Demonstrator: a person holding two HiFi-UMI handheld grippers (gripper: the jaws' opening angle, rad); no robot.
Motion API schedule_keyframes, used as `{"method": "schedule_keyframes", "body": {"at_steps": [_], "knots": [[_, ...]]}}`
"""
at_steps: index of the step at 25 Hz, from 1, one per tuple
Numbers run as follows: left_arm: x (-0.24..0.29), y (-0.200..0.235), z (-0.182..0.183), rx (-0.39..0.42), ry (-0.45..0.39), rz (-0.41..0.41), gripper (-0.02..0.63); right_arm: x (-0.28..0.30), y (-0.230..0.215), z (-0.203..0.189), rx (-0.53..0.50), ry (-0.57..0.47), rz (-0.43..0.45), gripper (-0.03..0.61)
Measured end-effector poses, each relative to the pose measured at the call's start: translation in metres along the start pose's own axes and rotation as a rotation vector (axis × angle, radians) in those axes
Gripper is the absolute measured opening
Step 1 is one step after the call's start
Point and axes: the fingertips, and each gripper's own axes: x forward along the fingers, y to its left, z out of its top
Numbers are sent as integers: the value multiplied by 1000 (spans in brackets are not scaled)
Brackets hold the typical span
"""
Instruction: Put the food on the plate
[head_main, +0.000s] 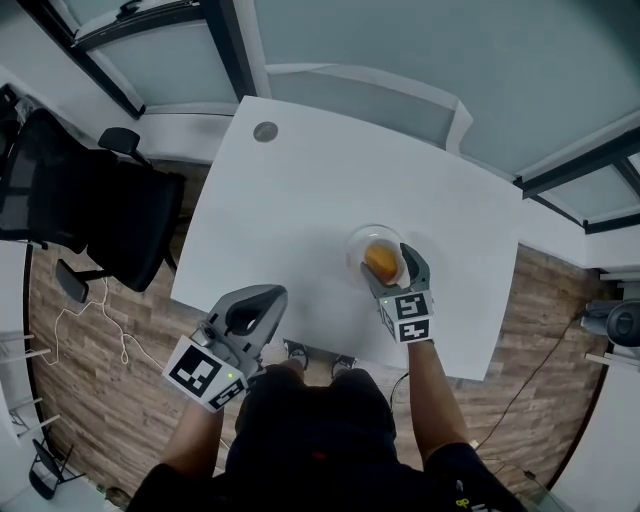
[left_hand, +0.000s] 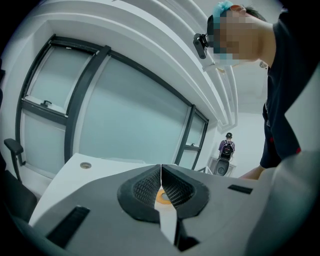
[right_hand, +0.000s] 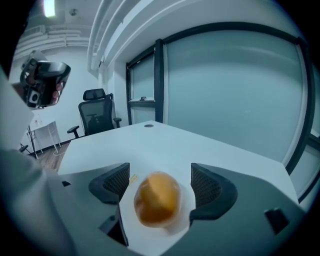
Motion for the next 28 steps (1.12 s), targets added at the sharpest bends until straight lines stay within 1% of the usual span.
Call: {"method": "schedule_keyframes", "body": {"at_steps": [2,8,9,11,12,17,21,28], "knots": [[-1,-4,4,9,-5,-2,23,-20,-4,20,5,-62,-12,368],[-1,-26,24,46,-31,-15,23,-98,-27,78,92,-262,-68,365],[-1,-31,29,54,-39,-20,23,-111,-31,86,96,-288,-80,346],[1,-43,40,70,-56,-30,23,-137,-38,101,93,-337,-109,232],[2,-49,45,79,-65,-36,23,-149,-40,108,89,-362,-121,193],[2,-80,67,123,-106,-56,23,-208,-39,144,76,-496,-145,71],[0,-99,81,146,-140,-63,23,-246,-29,172,27,-563,-141,35],[-3,-114,105,187,-195,-63,23,-294,-18,212,-46,-652,-149,26]]}}
